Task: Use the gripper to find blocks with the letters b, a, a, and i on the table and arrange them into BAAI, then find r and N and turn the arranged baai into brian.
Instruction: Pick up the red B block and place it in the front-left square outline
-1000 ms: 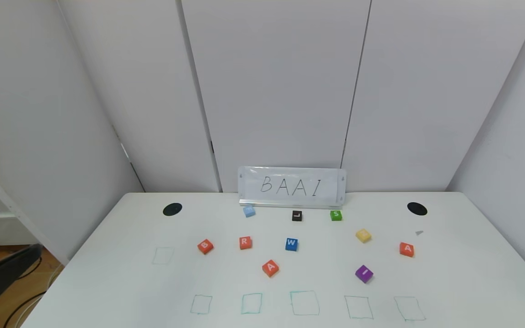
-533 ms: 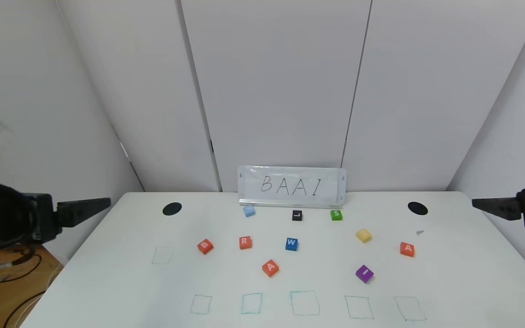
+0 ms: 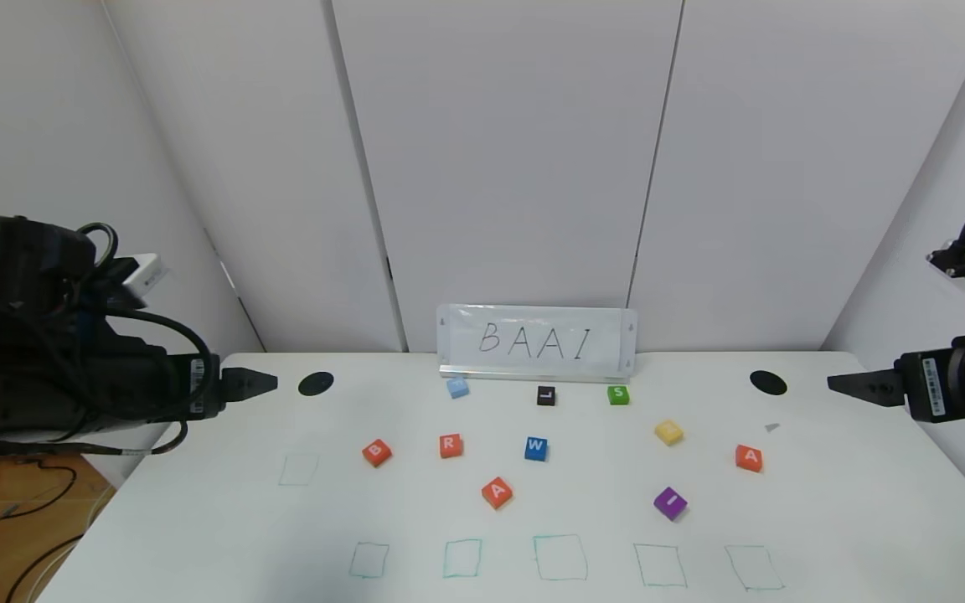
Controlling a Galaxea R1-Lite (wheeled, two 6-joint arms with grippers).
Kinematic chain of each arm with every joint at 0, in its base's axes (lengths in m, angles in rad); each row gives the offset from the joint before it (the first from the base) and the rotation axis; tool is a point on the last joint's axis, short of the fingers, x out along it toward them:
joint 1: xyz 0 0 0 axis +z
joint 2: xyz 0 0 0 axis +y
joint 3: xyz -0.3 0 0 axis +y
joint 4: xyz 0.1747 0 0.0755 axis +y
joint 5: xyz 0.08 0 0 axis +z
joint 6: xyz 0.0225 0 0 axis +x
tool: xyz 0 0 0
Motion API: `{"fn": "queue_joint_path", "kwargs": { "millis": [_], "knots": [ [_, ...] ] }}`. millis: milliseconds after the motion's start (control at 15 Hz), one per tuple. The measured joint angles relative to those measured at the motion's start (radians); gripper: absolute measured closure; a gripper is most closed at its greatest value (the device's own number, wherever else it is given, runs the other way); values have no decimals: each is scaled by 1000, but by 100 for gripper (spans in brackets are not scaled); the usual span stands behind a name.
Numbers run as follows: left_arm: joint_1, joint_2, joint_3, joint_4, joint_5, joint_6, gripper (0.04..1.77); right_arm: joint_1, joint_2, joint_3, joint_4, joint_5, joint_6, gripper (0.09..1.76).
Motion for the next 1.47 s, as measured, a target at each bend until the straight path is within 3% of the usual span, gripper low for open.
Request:
{"fn": "queue_joint_path", "kwargs": {
  "millis": [267,467,800,1133,1467],
  "knots": [
    [-41,23,4,20,52,-81,9,15,-37,17,6,-1,-1,14],
    [-97,37,-47,125,84,-227,9,20,-64,23,6,-1,0,14],
    [-141,135,-277,400,76,-503,9,20,-105,27,16,-1,-3,14],
    [-147,329,-523,626,64,-617,9,23,-134,28,35,0,-8,14],
    [-162,508,-718,734,64,-693,9,24,-148,29,33,-1,-10,14]
  ]
}}
